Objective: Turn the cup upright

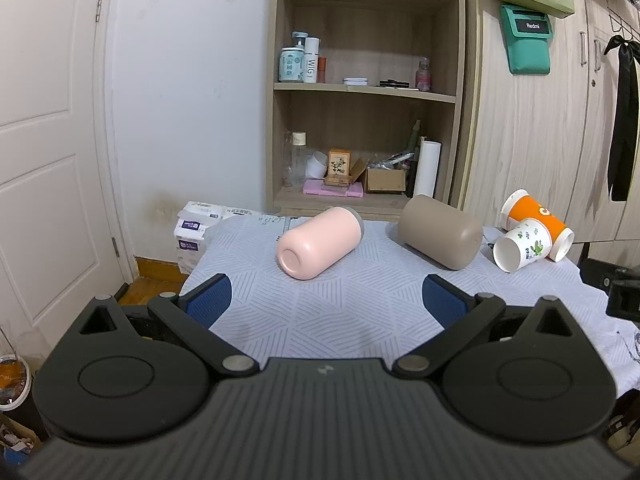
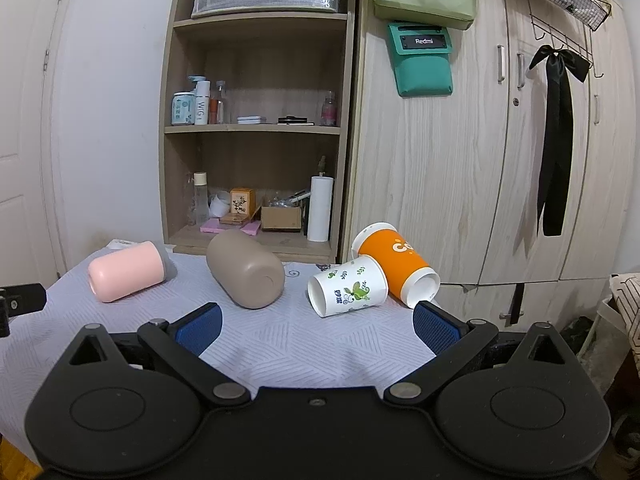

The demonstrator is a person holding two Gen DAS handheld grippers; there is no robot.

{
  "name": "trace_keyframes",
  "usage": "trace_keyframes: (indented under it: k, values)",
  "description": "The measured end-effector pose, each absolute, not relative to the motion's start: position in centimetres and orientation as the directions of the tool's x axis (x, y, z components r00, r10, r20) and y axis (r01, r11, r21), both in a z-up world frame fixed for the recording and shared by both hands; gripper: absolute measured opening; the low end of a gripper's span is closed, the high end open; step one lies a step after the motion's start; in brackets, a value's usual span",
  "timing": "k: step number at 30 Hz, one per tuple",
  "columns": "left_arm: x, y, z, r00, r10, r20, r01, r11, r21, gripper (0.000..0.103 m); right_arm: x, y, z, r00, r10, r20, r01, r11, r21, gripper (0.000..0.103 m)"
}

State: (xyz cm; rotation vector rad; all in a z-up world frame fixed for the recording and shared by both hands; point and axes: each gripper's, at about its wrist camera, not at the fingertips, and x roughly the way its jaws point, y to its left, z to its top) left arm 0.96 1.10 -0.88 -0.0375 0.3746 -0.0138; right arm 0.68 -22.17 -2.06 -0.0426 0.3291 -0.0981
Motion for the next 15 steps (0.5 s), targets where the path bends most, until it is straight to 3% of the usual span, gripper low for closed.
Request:
trace_keyframes:
  k: [15]
  values:
    - [0.85, 1.17, -0.91, 0.929, -0.016, -0.369, 0.004, 0.999, -0.034, 0.103, 0.65, -22.03, -2.01, 0.94, -0.111, -0.322, 0.094, 0.993, -0.07, 0.103]
